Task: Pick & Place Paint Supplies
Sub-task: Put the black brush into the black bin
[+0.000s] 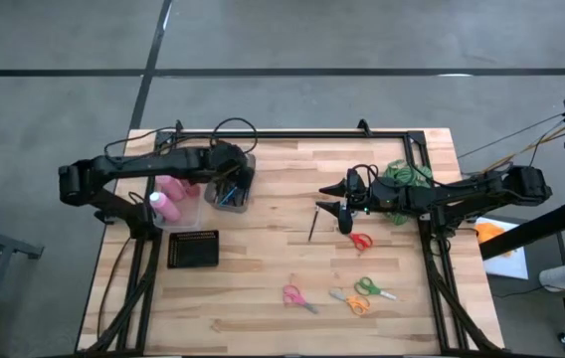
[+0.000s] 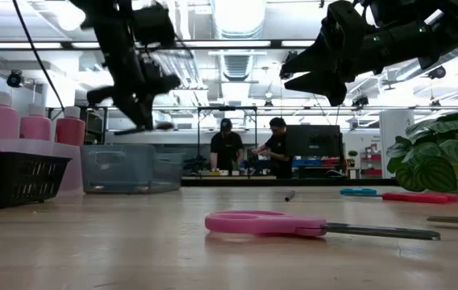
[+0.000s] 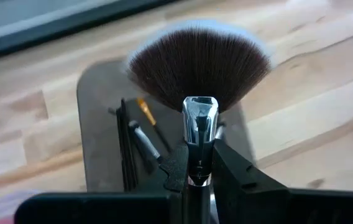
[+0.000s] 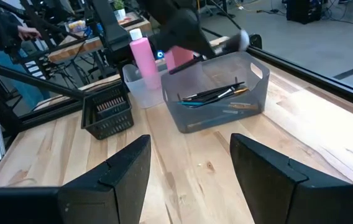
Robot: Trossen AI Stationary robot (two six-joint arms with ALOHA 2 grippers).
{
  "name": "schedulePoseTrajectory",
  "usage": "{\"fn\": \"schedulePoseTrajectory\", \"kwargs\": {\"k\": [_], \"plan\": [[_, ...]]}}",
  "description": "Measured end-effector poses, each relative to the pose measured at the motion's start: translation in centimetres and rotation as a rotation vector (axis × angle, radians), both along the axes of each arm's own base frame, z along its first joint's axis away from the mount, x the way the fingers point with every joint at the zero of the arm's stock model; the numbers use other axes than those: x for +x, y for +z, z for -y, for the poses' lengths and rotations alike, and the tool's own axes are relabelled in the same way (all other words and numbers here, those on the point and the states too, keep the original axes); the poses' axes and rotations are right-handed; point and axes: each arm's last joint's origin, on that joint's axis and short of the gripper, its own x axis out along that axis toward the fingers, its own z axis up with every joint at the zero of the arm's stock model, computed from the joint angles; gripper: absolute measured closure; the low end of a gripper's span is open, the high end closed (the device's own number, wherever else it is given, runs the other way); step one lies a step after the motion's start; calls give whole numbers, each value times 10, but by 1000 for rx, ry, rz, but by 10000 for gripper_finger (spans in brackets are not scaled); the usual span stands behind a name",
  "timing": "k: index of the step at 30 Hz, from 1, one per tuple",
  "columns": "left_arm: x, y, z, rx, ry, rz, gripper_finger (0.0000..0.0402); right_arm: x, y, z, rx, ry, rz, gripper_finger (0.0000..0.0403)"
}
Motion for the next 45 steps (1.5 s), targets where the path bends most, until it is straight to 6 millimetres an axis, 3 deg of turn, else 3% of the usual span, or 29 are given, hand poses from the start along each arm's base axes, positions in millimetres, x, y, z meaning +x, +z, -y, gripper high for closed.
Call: {"fn": "schedulePoseTrajectory", "kwargs": {"k": [10,21,28,39,45], "plan": [[-6,-42,-12,-132,31,3,361,0,0,0,0,0,0,186],[-12,-65,-8,-171,11,38,361,0,0,0,0,0,0,186],[-14,-67,-7,-175,6,34,360,0,0,0,0,0,0,186],[-13,-67,-7,-189,-5,50,254,0,0,0,0,0,0,186],[-12,-67,-7,-190,-7,55,237,0,0,0,0,0,0,186]]}}
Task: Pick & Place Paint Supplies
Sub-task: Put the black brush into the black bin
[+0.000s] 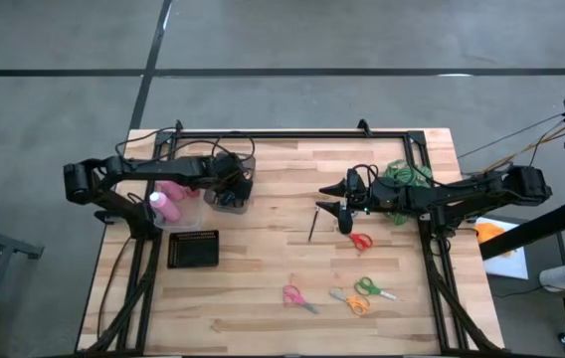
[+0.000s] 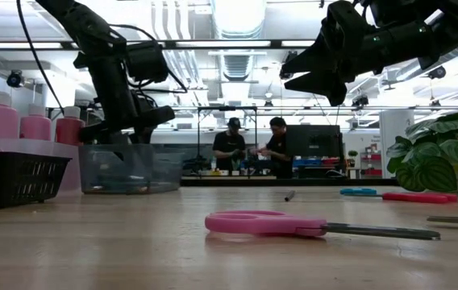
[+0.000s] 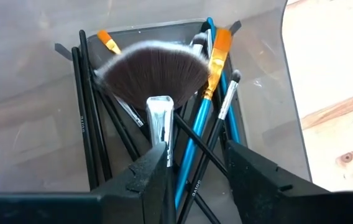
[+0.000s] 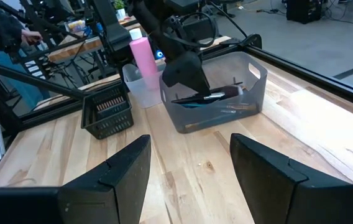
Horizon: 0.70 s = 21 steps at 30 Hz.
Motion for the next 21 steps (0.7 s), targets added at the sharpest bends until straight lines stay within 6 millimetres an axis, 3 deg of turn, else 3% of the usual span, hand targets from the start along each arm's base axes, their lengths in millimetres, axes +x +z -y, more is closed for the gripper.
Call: {"fn": "schedulePoseTrajectory", "kwargs": {"k": [11,15,21], "plan": [[6,7,-2,12,-71,22,236,0,0,0,0,0,0,186],[11,20,-2,40,-190,54,236,0,0,0,0,0,0,186],[20,44,-1,158,-355,240,236,0,0,0,0,0,0,186]]}}
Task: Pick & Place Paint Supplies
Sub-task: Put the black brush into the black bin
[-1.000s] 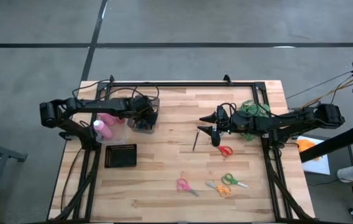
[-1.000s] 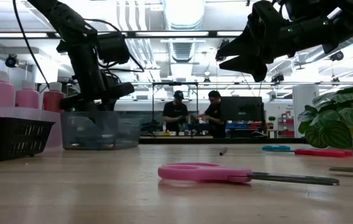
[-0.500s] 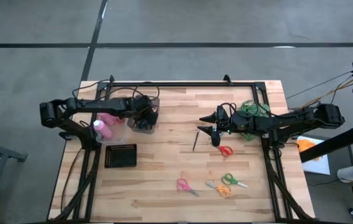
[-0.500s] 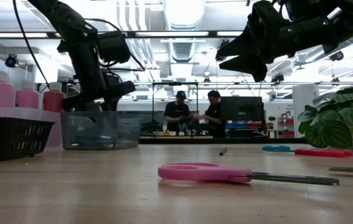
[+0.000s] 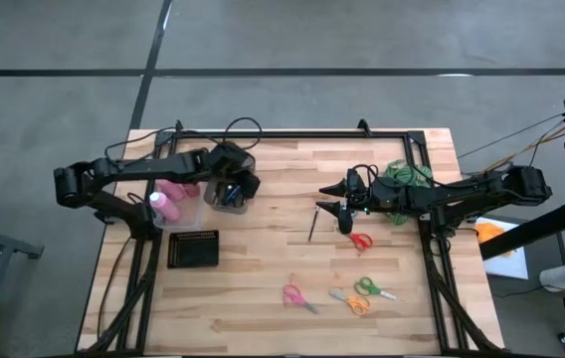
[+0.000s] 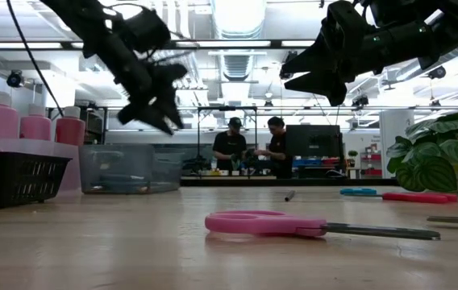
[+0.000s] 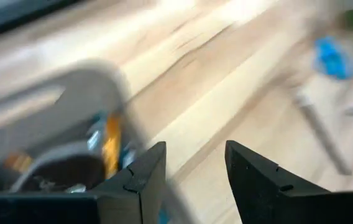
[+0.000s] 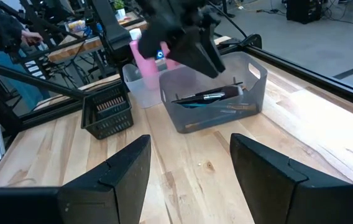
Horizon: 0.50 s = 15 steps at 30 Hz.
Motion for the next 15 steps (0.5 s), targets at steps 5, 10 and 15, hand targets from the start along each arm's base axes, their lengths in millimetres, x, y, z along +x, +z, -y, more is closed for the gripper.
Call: {"fn": "schedulePoseTrajectory", "kwargs": {"k": [5,10,15], "plan": [[6,16,13,112,-226,157,236,0,0,0,0,0,0,186],[7,30,36,235,-382,253,236,0,0,0,0,0,0,186],[2,49,64,327,-526,324,236,0,0,0,0,0,0,186]]}}
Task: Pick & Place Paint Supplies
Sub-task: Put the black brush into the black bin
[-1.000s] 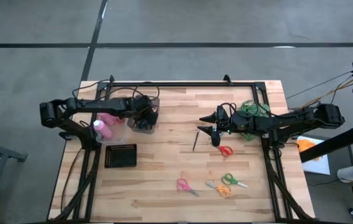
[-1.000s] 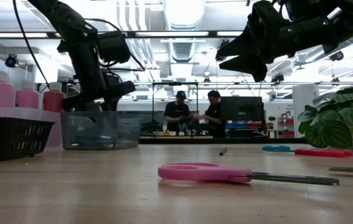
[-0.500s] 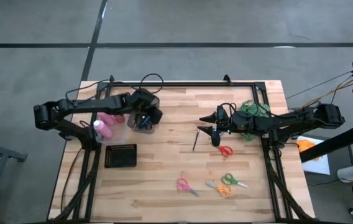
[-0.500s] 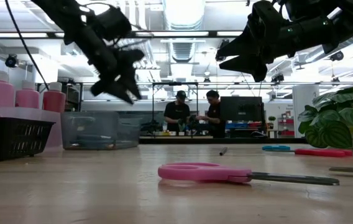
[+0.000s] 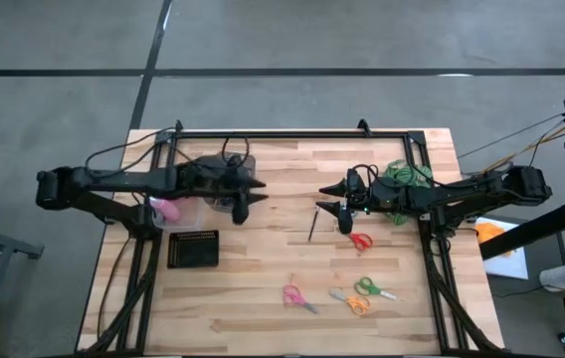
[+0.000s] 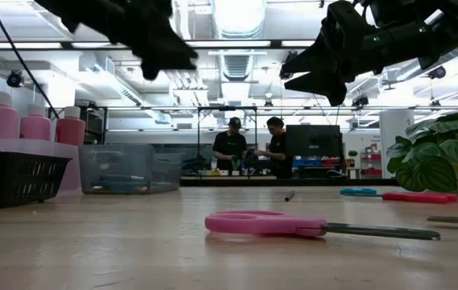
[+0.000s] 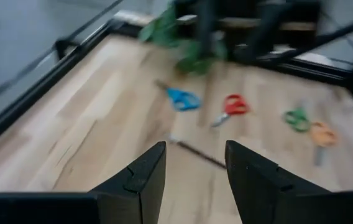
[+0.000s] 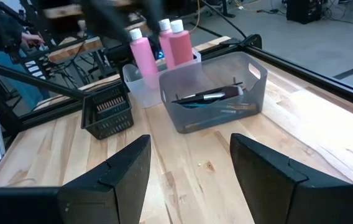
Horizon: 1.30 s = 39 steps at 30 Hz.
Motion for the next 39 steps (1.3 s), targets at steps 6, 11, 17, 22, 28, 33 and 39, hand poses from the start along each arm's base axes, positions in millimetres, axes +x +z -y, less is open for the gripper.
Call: {"fn": "schedulePoseTrajectory", "kwargs": {"k": [6,11,17,22,28,33,39], "plan": [[-17,27,36,127,-172,113,236,0,0,0,0,0,0,186],[-29,34,52,181,-254,169,236,0,0,0,0,0,0,186],[-35,28,52,190,-231,235,236,0,0,0,0,0,-1,186],[-36,27,52,188,-231,239,236,0,0,0,0,0,0,186],[-36,27,52,187,-233,243,236,0,0,0,0,0,0,186],[-36,27,52,187,-234,242,236,0,0,0,0,0,0,186],[-36,22,52,182,-235,205,236,0,0,0,0,0,0,186]]}}
